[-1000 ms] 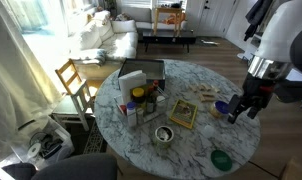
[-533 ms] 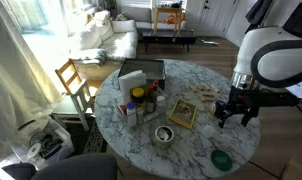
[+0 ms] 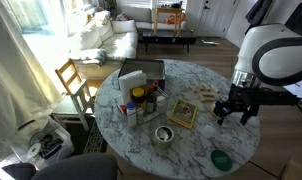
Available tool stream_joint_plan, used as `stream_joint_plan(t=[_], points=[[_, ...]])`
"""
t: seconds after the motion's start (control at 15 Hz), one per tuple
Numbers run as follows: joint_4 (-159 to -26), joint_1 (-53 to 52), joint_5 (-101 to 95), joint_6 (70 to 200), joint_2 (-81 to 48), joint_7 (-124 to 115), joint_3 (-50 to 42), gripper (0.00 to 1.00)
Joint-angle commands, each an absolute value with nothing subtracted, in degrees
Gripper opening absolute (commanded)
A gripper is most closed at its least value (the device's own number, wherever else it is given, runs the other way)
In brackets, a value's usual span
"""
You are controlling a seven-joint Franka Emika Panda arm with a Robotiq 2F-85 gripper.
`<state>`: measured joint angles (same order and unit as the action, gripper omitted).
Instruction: Turn the scooper around
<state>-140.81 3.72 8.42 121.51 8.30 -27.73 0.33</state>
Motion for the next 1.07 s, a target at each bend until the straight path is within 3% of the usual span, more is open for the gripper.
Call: stream_joint_plan(t=[0.0, 1.0], points=[[-137.89, 4.41, 13.22, 124.45, 1.47, -32.4, -1.15, 1.0], [-127.39, 6.01, 28.89, 127.55, -19.37, -29.13, -5.05, 0.96]])
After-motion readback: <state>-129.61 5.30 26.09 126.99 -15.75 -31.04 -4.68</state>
